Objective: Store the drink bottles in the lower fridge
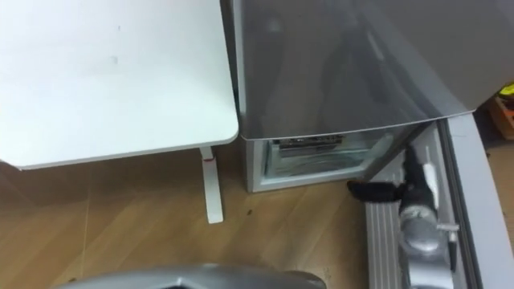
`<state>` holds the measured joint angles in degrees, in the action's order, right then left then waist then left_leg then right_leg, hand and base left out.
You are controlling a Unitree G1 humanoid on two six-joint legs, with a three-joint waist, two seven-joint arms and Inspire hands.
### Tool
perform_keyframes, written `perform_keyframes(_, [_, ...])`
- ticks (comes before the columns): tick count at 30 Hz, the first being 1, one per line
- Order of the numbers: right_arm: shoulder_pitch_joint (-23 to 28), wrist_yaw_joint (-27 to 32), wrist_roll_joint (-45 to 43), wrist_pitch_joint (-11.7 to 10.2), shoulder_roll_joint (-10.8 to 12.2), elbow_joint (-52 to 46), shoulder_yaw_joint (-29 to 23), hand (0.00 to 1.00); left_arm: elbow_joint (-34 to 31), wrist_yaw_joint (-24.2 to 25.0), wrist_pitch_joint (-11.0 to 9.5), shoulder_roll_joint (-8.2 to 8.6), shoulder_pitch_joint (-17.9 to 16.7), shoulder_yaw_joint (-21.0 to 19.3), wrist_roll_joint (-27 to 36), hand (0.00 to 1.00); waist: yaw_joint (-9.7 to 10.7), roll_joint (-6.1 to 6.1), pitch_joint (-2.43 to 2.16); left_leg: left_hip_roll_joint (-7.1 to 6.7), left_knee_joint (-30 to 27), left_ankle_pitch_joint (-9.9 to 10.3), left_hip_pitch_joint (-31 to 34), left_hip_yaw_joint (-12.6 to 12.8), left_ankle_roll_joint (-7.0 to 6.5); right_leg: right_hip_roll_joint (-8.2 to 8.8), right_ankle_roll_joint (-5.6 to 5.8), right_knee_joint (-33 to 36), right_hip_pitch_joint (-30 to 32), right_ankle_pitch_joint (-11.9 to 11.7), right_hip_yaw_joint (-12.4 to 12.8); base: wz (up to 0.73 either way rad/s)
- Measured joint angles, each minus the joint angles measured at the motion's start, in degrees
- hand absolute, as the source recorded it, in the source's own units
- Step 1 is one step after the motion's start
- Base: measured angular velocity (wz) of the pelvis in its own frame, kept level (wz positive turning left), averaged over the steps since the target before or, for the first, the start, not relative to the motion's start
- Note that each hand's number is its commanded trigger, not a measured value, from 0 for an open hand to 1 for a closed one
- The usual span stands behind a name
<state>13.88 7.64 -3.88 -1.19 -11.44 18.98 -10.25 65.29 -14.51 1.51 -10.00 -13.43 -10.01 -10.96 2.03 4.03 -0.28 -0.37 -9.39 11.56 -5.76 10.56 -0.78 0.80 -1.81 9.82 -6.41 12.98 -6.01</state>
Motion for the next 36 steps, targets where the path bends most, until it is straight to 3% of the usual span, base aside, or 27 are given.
perform_keyframes(6, [0.1, 6.4, 0.0, -2.4, -0.1, -6.8, -1.3, 0.00, 0.1, -0.9, -0.3, -0.10, -0.3, 0.2, 0.0, 0.00, 0.9, 0.49, 0.24, 0.20, 0.0, 0.0, -0.4, 1.1, 0.01, -0.22, -0.02, 0.0, -0.1, -0.5, 1.2, -0.10])
perform_keyframes(15, [0.1, 9.8, 0.6, -2.4, -0.1, -6.7, -3.9, 0.00, 0.2, -0.8, -0.2, -0.01, -1.0, 0.2, 0.0, 0.00, 1.2, -0.35, 0.31, 0.77, 0.8, 0.2, -0.8, 1.7, -0.12, -0.34, -0.03, 0.8, 0.5, -0.7, 1.3, -0.04])
perform_keyframes(20, [-0.8, 11.3, 5.5, -2.5, -0.7, -3.6, -7.0, 0.00, 0.1, 0.1, -0.1, -0.01, -2.0, 0.1, 0.0, 0.00, 1.6, 0.44, 0.23, 0.53, 0.7, 0.1, -0.6, 1.3, -0.15, -0.29, -0.02, 0.6, 0.4, -0.7, 1.2, 0.02])
perform_keyframes(25, [-1.2, 12.7, 15.5, -2.3, -3.1, 3.4, -10.1, 0.00, -1.3, 0.2, 0.7, -0.01, -3.2, -1.2, -1.5, 0.00, 2.5, 0.95, 0.07, 0.55, 0.7, 0.1, -0.6, 1.1, -0.16, -0.29, -0.02, 0.2, 0.4, -0.7, 1.3, 0.00])
perform_keyframes(29, [-1.2, 13.0, 17.6, -2.2, -3.5, 3.6, -13.2, 0.00, -1.7, 0.5, 0.9, -0.13, -2.9, -1.3, -3.3, 0.00, 3.5, 1.23, 0.14, 0.52, 0.6, 0.1, -0.3, 1.0, -0.15, -0.27, -0.02, -0.1, 0.5, -0.7, 1.2, 0.00])
perform_keyframes(33, [-4.4, 13.3, 23.6, -2.4, -6.6, 13.2, -18.0, 0.00, -3.6, 0.6, 0.6, -0.34, -2.9, -3.8, -3.3, 0.00, 4.0, 2.45, 0.14, 0.50, 0.6, 0.1, -0.3, 0.9, -0.15, -0.30, -0.02, -0.1, 0.4, -0.7, 1.3, 0.00])
perform_keyframes(36, [-4.9, 14.5, 27.6, -2.4, -8.7, 17.0, -19.3, 0.00, -3.7, 0.6, 0.5, -0.60, -2.9, -3.8, -3.3, 0.00, 4.0, 2.68, 0.18, 0.55, 0.6, 0.1, -0.4, 1.0, -0.15, -0.32, -0.02, -0.1, 0.4, -0.7, 1.4, 0.00])
